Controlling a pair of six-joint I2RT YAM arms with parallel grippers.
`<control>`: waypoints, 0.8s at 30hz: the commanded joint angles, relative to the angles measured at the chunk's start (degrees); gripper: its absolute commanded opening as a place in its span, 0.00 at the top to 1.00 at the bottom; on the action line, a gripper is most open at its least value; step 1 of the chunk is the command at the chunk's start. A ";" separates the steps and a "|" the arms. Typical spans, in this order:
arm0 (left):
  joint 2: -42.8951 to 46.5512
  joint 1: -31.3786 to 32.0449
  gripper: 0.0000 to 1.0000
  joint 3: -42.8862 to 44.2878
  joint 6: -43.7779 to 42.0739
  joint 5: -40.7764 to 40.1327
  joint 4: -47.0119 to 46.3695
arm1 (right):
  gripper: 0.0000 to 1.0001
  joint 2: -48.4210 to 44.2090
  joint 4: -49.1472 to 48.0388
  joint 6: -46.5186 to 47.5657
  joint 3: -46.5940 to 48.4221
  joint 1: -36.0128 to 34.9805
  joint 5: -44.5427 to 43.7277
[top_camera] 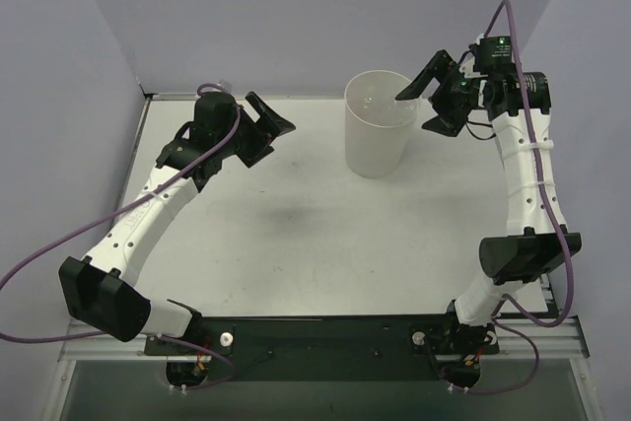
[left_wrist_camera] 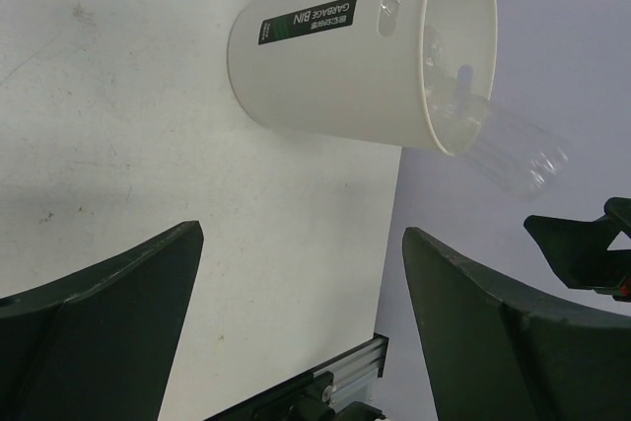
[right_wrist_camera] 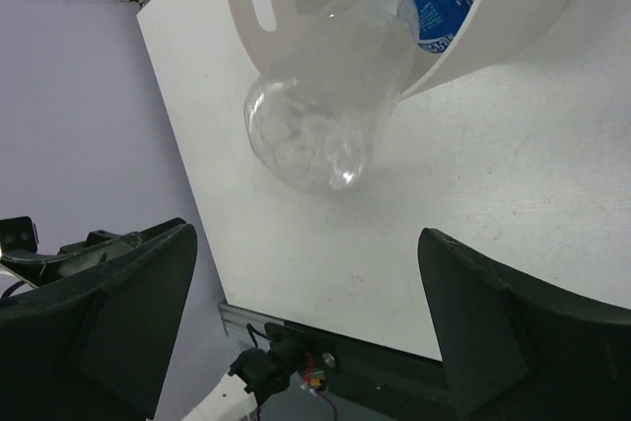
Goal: Put the plastic bottles in the bin
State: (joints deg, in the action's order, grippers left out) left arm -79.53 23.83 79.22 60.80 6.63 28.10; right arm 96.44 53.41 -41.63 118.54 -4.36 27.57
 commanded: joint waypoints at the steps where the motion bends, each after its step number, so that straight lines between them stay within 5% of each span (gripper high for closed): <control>1: -0.01 0.25 0.06 1.46 -1.20 -0.83 0.03 | 0.06 1.73 1.00 -1.35 2.66 0.05 -0.06; 10: -0.01 0.25 0.06 2.08 -2.43 -1.45 0.47 | 0.10 0.24 -3.75 0.75 -0.32 0.05 -0.14; 13: -0.54 0.68 0.05 3.65 -4.80 -2.50 1.43 | 0.22 -2.66 -5.33 6.10 -4.27 0.05 -4.97; 18: -1.51 2.09 0.05 5.24 -9.28 -4.96 3.46 | 0.62 -3.46 -8.06 14.10 -7.36 -2.23 -11.57; 24: 0.33 2.18 0.05 3.14 -15.43 -4.00 3.71 | 0.63 -11.24 -13.40 15.61 -18.85 -2.67 -13.07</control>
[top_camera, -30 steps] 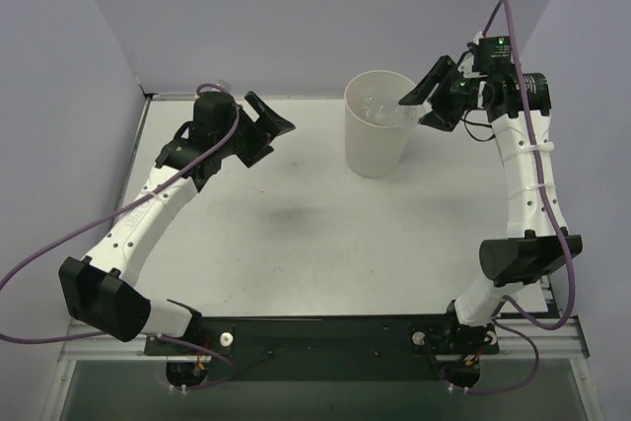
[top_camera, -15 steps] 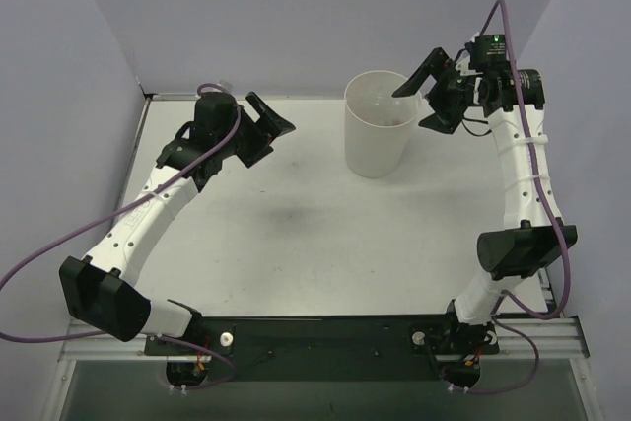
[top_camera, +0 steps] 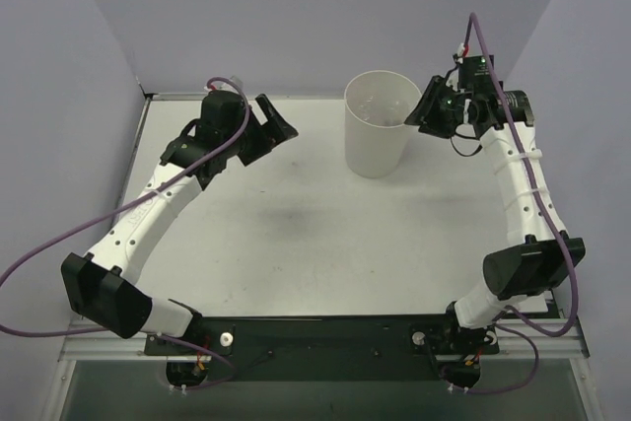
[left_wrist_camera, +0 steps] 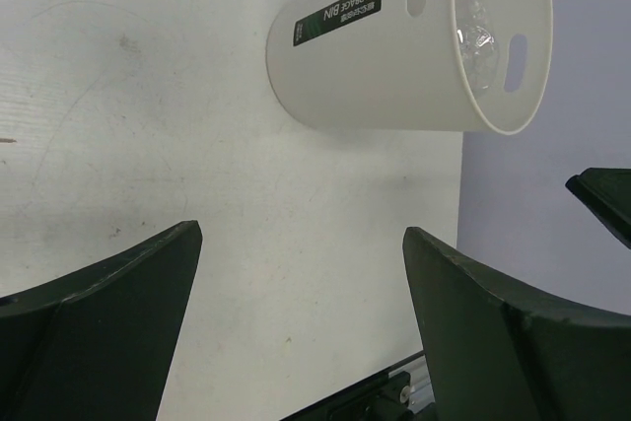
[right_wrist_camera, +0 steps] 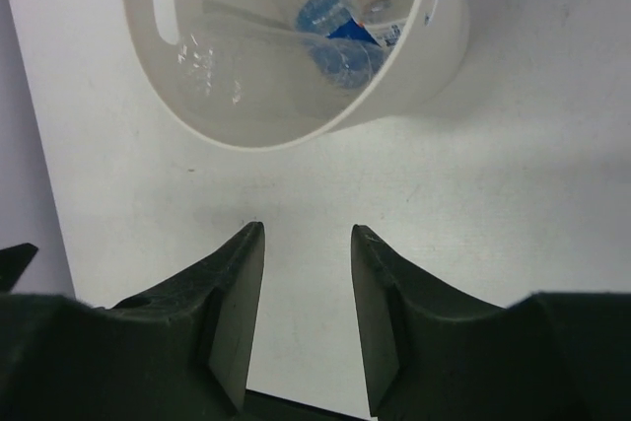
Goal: Put the plastic bottles in the bin
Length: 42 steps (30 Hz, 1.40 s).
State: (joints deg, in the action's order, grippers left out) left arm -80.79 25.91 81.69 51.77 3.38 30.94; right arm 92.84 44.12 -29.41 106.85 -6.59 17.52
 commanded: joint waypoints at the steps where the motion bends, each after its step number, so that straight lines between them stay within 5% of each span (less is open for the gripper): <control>1: 2.39 -0.07 0.05 -0.29 -7.20 -0.74 0.88 | 0.62 -9.67 -7.35 3.74 -10.31 -0.27 -3.36; 7: 13.36 -7.94 0.05 -17.24 -2.92 5.03 -5.25 | 0.56 -26.81 -15.89 4.80 -30.45 0.52 -5.64; 12: 26.64 -15.80 0.05 -32.28 2.03 8.40 -10.37 | 0.39 -39.81 -17.49 3.75 -42.75 1.14 -8.11; 17: 27.27 -17.03 0.05 -31.24 -3.86 11.28 -4.22 | 0.23 -47.04 -16.26 -0.90 -49.88 1.14 -6.71; 32: 36.58 -16.95 0.05 -31.85 -10.90 17.28 1.66 | 0.17 -57.85 -8.17 -5.48 -56.92 1.14 -6.27; 42: 41.33 -16.86 0.04 -38.18 -6.51 20.17 -0.17 | 0.19 -62.25 -8.00 -8.29 -59.65 1.14 -6.27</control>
State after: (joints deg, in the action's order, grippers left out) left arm -40.97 9.26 44.73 43.48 20.67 32.82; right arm 32.18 35.86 -35.88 48.10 -5.65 11.73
